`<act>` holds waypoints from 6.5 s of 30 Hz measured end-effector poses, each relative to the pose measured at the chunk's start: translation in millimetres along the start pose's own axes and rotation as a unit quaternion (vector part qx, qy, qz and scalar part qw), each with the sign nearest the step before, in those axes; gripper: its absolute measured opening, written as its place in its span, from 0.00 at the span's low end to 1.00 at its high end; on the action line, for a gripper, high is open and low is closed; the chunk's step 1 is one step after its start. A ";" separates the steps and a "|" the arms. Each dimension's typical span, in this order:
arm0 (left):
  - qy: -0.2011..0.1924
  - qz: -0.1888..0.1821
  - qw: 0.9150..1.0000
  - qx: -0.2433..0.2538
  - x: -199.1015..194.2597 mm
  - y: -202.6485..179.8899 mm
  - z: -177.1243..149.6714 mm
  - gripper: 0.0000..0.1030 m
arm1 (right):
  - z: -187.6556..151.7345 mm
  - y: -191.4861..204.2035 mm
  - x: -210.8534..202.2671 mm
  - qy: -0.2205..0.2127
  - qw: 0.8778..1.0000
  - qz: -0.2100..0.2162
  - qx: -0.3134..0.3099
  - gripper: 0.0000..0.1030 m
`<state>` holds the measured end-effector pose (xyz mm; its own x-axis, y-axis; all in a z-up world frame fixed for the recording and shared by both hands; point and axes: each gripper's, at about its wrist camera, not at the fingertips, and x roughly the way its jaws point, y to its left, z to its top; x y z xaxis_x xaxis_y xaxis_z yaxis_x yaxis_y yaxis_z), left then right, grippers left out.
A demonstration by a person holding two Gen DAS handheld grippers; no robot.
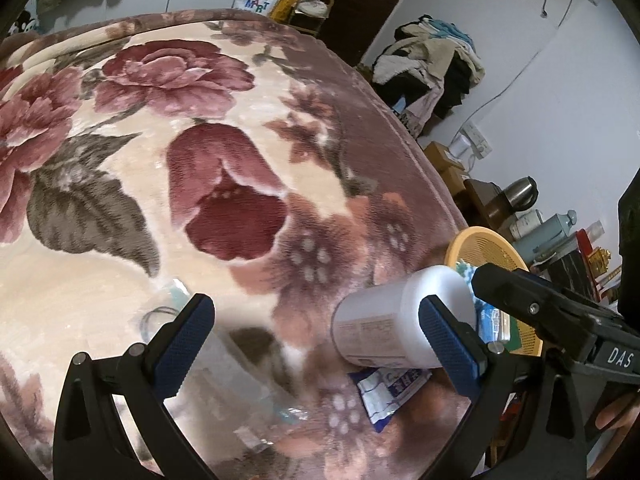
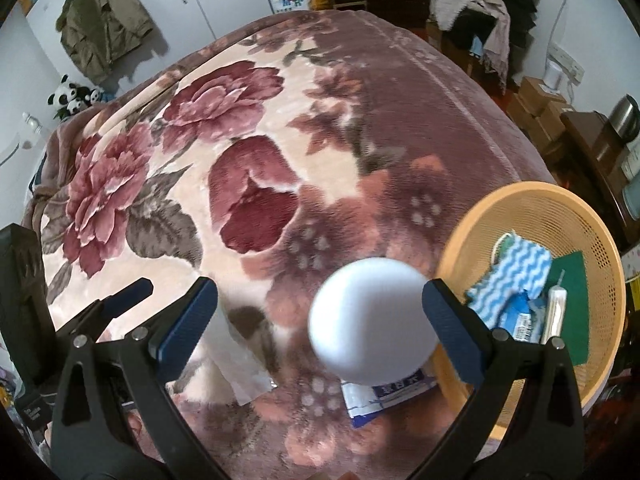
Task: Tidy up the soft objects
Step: 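Move both tools back toward the clear bag and hair tie on the blanket, then grasp the clear plastic bag with the right tool while the left tool grasps the pearl hair tie, then carry the clear bag and hair tie with both tools over the yellow basket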
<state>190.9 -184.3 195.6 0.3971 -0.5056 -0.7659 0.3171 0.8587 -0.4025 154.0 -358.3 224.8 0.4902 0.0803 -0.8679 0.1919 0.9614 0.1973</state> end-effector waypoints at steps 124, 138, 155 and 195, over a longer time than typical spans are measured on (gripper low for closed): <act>0.008 0.133 0.990 -0.053 -67.5 135.3 -84.2 0.23 | -95.6 140.2 49.5 0.042 0.988 0.085 -0.124 0.08; 0.017 0.115 0.992 -0.051 -62.8 108.8 -45.0 0.23 | -58.8 110.6 35.6 0.034 0.991 0.081 -0.097 0.08; 0.022 0.104 0.994 -0.011 -47.3 49.1 -13.8 0.23 | -31.8 64.3 9.5 0.005 0.995 0.077 -0.067 0.08; 0.082 -0.032 0.984 0.152 70.4 -257.4 -13.2 0.23 | -33.6 -211.9 -73.6 -0.054 0.992 -0.022 0.108 0.08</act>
<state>125.8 -439.8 238.7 0.2312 -0.5167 -0.8244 0.5902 0.7481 -0.3034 48.7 -559.1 231.5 0.5636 -0.0016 -0.8261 0.3878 0.8835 0.2629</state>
